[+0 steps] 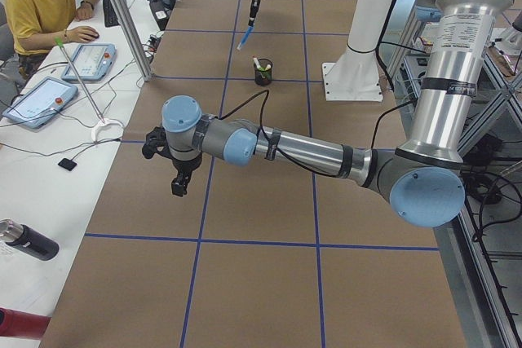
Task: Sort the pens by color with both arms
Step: 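Lift the blue marker up out of the cup with the right gripper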
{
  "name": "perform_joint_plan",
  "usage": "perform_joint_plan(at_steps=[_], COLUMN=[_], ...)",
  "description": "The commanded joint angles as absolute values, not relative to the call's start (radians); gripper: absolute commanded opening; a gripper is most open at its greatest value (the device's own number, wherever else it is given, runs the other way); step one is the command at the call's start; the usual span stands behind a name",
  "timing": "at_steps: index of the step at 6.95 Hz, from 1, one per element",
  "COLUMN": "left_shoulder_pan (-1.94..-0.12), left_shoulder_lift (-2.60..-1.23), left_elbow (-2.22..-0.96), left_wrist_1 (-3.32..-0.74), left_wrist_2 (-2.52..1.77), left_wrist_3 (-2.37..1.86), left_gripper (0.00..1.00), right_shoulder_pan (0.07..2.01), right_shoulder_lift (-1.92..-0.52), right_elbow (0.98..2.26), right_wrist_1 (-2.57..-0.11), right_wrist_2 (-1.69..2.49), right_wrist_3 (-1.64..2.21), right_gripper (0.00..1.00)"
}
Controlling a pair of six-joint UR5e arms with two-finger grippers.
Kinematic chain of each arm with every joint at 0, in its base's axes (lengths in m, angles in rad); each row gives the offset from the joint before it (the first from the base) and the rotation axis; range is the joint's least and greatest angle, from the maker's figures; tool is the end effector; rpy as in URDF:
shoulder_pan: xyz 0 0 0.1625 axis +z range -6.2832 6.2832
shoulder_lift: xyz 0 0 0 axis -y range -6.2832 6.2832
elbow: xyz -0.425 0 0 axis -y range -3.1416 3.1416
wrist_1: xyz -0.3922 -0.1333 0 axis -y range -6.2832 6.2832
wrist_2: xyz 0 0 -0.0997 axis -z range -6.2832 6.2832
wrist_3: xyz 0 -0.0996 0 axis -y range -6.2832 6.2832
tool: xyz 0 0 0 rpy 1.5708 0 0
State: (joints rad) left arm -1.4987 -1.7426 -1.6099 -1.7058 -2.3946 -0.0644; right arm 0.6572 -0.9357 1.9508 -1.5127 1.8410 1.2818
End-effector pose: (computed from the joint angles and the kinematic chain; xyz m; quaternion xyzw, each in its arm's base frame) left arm -0.0188 -0.5758 0.5290 0.1304 0.4042 0.0724 0.9024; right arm -0.4027 -0.4455 0.1297 0.1278 -0.5037 0.0882 0.8498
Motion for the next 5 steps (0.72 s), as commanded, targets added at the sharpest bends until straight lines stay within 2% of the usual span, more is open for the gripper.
perform_joint_plan(at_steps=[1, 5], left_shoulder_pan=[-1.499, -1.499], left_shoulder_lift=[-1.743, -1.743], left_elbow=[-1.611, -1.609], left_wrist_1=[-1.707, -1.706], left_wrist_2=[-2.396, -2.395], left_wrist_3=[-0.064, -0.064], left_gripper=[1.00, 1.00], right_shoulder_pan=[0.658, 0.654], right_shoulder_lift=[-0.882, -0.715], right_elbow=[1.806, 1.357], right_wrist_1=[-1.499, -1.287], right_wrist_2=[1.683, 1.385], right_wrist_3=[1.290, 1.429], right_gripper=[0.00, 0.00])
